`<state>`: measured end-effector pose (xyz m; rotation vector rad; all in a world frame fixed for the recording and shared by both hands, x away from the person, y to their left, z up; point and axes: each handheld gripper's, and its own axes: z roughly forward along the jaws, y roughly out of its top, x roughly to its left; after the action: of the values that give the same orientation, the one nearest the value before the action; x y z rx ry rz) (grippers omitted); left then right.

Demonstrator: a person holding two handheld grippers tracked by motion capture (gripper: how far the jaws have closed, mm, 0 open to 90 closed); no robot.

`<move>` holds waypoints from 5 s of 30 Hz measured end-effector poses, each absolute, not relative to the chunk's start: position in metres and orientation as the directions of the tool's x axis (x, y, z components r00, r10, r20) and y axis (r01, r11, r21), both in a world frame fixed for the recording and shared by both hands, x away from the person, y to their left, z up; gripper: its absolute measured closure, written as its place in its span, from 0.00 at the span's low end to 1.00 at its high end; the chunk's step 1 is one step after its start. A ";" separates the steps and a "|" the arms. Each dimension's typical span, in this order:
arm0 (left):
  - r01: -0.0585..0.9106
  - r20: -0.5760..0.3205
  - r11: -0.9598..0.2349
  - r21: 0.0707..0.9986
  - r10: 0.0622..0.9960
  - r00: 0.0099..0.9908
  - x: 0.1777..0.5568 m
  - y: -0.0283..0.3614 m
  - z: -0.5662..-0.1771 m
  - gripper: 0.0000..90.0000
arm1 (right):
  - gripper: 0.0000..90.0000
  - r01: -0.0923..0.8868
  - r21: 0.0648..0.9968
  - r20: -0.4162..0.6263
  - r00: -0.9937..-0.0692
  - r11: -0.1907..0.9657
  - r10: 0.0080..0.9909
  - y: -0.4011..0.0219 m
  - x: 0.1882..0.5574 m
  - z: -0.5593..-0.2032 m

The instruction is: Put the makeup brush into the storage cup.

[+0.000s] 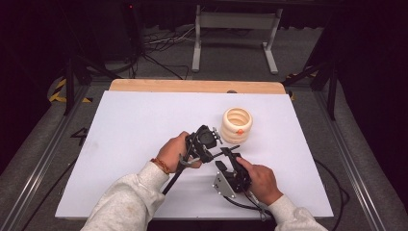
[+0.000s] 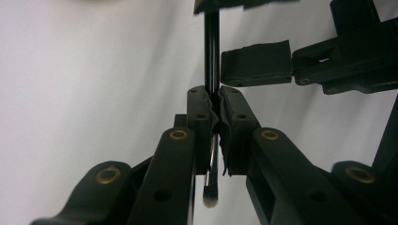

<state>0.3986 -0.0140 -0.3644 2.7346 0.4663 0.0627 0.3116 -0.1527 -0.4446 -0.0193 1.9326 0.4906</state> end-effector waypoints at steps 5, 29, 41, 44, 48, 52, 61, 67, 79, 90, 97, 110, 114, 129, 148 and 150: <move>0.312 -0.019 -0.884 0.349 0.326 0.945 0.399 -0.016 -0.365 0.93 | 0.59 -0.236 0.293 -0.892 -0.415 0.927 0.177 -0.148 0.311 -0.447; 0.262 -0.038 -0.922 0.286 0.262 0.964 0.394 -0.025 -0.371 0.92 | 0.94 -0.263 0.125 -0.904 -0.427 0.957 0.001 -0.137 0.307 -0.457; 0.288 -0.029 -0.857 0.427 0.305 0.952 0.390 0.009 -0.357 0.85 | 0.94 -0.242 0.175 -0.894 -0.444 0.954 0.051 -0.145 0.310 -0.450; 0.287 -0.007 -0.811 0.510 0.330 0.944 0.386 0.031 -0.349 0.79 | 0.94 -0.224 0.246 -0.879 -0.462 0.943 0.119 -0.150 0.312 -0.448; 0.255 0.096 -0.769 0.586 0.379 0.921 0.377 0.053 -0.344 0.71 | 0.94 -0.204 0.305 -0.860 -0.478 0.930 0.177 -0.155 0.314 -0.443; 0.227 0.165 -0.706 0.670 0.441 0.882 0.364 0.078 -0.351 0.63 | 0.94 -0.190 0.354 -0.842 -0.490 0.916 0.224 -0.160 0.316 -0.440; 0.193 0.225 -0.625 0.757 0.526 0.820 0.351 0.114 -0.366 0.40 | 0.94 -0.162 0.532 -0.747 -0.552 0.831 0.370 -0.176 0.322 -0.427; 0.145 0.226 -0.517 0.843 0.586 0.778 0.341 0.137 -0.372 0.22 | 0.94 -0.126 0.664 -0.642 -0.601 0.737 0.476 -0.188 0.327 -0.416; 0.043 0.258 -0.401 0.915 0.664 0.701 0.330 0.172 -0.367 0.08 | 0.94 -0.031 0.884 -0.363 -0.676 0.467 0.641 -0.220 0.341 -0.387; 0.032 0.280 -0.408 0.912 0.678 0.679 0.322 0.182 -0.393 0.06 | 0.94 0.019 0.966 -0.178 -0.673 0.258 0.717 -0.247 0.356 -0.364; 0.044 0.263 -0.398 0.917 0.681 0.683 0.317 0.193 -0.410 0.04 | 0.94 0.018 0.977 -0.148 -0.662 0.213 0.735 -0.251 0.365 -0.356; 0.074 0.232 -0.374 0.925 0.706 0.669 0.314 0.205 -0.421 0.05 | 0.94 0.019 0.987 -0.112 -0.638 0.161 0.762 -0.254 0.382 -0.350; 0.082 0.219 -0.360 0.929 0.718 0.661 0.312 0.211 -0.424 0.05 | 0.94 0.021 0.988 -0.104 -0.636 0.152 0.764 -0.254 0.386 -0.350; 0.110 0.193 -0.342 0.933 0.737 0.648 0.310 0.218 -0.433 0.06 | 0.94 0.001 0.991 -0.103 -0.620 0.133 0.778 -0.251 0.402 -0.338; 0.129 0.163 -0.318 0.939 0.744 0.649 0.304 0.232 -0.436 0.06 | 0.94 -0.023 0.993 -0.104 -0.613 0.114 0.783 -0.242 0.428 -0.328; 0.126 0.162 -0.316 0.940 0.742 0.650 0.304 0.232 -0.437 0.06 | 0.94 -0.020 0.994 -0.099 -0.611 0.109 0.785 -0.241 0.431 -0.328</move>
<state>0.3037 0.2315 -0.4366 1.8132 0.6952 0.7295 0.4306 -0.2413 -0.3279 0.7504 1.7374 1.5720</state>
